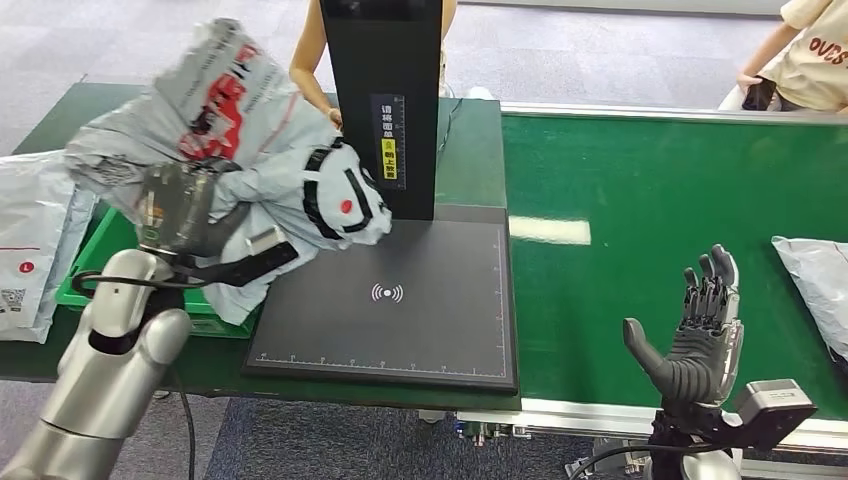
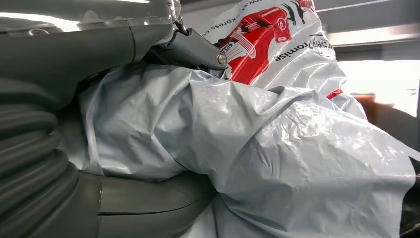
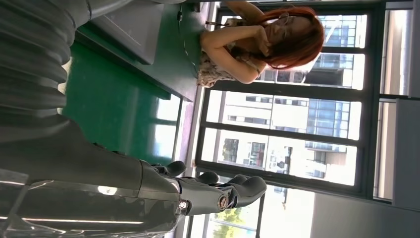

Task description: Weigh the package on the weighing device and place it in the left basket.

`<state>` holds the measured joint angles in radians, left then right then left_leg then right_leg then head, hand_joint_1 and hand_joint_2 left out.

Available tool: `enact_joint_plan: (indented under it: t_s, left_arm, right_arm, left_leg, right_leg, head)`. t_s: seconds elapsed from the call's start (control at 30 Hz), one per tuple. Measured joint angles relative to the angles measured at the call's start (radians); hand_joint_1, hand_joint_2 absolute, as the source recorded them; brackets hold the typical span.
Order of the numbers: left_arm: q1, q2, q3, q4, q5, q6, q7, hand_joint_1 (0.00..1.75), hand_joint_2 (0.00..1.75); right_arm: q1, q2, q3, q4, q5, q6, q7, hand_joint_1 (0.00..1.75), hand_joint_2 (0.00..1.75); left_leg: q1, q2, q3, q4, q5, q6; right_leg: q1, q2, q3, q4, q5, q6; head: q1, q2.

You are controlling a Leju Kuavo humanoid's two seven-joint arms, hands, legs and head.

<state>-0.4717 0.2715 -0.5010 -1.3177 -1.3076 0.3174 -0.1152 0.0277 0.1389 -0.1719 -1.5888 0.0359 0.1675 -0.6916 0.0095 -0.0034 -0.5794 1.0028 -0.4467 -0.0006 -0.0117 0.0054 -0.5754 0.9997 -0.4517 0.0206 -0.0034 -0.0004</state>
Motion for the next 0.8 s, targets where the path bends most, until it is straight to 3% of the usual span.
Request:
enact_joint_plan:
  t_s: [0.17,0.4,0.6,0.8]
  left_arm:
    - [-0.04,0.115,0.192,0.095,0.067,0.014,-0.014,1.75,1.75]
    - [-0.108,0.167,0.345,0.214,0.072,-0.034,0.016,1.75,1.75]
    - [-0.191,0.178,0.376,0.374,0.091,-0.139,-0.018,1.75,1.75]
    - [-0.238,0.165,0.322,0.52,0.062,-0.206,-0.075,1.75,1.75]
  right_arm:
    - [-0.003,0.001,0.002,0.0,0.0,0.003,0.001,0.0,1.75]
    - [-0.008,0.007,0.012,-0.001,0.013,-0.006,0.008,0.0,1.75]
    - [-0.015,0.011,0.016,-0.001,0.015,-0.001,0.012,0.0,1.75]
    - [-0.025,0.018,0.016,-0.001,0.027,0.013,0.022,0.0,1.75]
  left_leg:
    - [0.001,0.001,-0.001,0.0,0.001,-0.001]
    - [0.0,0.0,-0.002,0.0,0.001,-0.001]
    - [0.0,0.0,-0.001,0.0,0.001,-0.001]
    - [0.0,0.0,-0.001,0.001,0.001,-0.001]
  right_leg:
    - [0.001,0.0,-0.002,0.001,0.0,-0.001]
    - [0.0,0.0,-0.002,0.001,0.0,-0.001]
    - [0.0,-0.001,-0.002,0.001,0.0,-0.001]
    - [0.0,0.0,-0.002,0.001,0.0,-0.001]
  head:
    - [0.0,0.0]
    - [0.0,0.0]
    - [0.0,0.0]
    - [0.0,0.0]
